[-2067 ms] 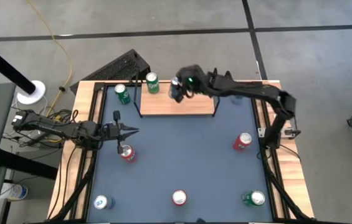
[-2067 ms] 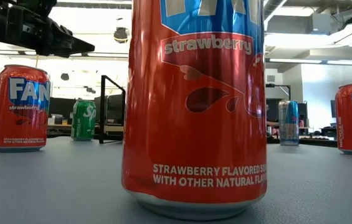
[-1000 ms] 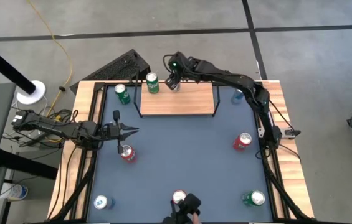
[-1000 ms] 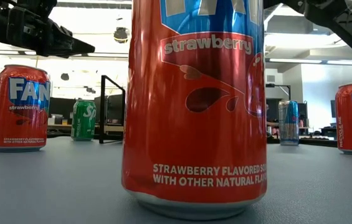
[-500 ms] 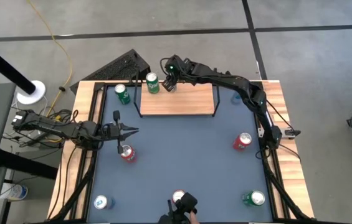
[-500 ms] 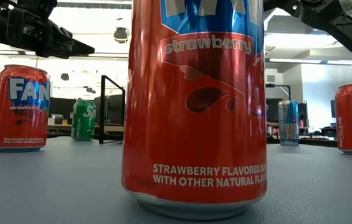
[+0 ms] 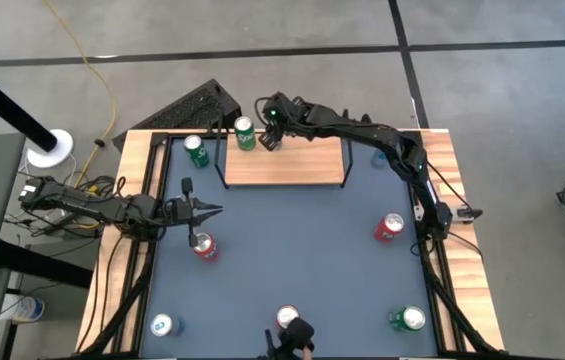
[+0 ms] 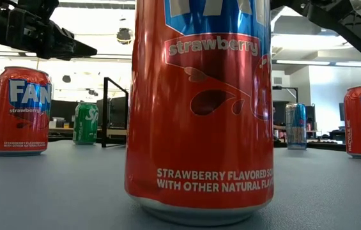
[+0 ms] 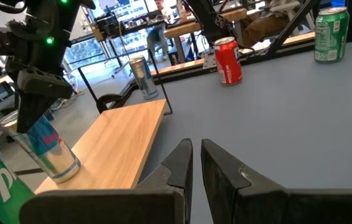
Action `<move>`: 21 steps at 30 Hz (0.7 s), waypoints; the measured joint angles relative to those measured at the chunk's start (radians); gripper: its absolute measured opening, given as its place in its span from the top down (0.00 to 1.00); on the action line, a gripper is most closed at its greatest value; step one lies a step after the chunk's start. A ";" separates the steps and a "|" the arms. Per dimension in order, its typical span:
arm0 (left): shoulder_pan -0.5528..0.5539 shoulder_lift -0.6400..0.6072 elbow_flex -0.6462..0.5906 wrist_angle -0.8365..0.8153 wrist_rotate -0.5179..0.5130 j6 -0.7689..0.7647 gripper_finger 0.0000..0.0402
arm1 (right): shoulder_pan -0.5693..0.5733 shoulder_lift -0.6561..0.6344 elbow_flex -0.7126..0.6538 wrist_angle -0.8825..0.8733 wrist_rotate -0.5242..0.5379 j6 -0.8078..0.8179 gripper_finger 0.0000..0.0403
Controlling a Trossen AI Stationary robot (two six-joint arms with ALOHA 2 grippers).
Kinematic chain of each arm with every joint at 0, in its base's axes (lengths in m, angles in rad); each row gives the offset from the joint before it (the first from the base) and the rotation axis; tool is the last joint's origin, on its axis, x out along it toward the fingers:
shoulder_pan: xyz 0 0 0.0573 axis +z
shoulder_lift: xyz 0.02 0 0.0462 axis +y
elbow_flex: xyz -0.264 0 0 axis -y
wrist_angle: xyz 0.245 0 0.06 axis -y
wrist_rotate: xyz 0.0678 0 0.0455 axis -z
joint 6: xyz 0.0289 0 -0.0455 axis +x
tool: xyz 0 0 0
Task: Place canned beverage on shelf
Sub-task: Put the middle blue soda can on the shelf
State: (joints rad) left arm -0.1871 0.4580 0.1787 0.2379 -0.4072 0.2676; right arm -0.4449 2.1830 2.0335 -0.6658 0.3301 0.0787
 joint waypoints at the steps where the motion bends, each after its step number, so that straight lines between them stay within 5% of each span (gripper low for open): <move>1: 0.000 0.000 0.000 0.000 0.000 0.000 0.94 | 0.001 0.000 0.000 -0.005 0.008 0.004 0.52; 13: 0.000 0.000 0.000 0.000 0.000 0.000 0.94 | 0.015 0.000 -0.001 -0.028 0.040 0.019 0.51; 21: 0.000 0.000 0.000 -0.001 0.000 0.000 0.94 | 0.018 0.000 -0.002 -0.031 0.039 0.017 0.39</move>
State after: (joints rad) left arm -0.1871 0.4580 0.1787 0.2371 -0.4072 0.2677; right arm -0.4267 2.1834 2.0319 -0.6973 0.3692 0.0962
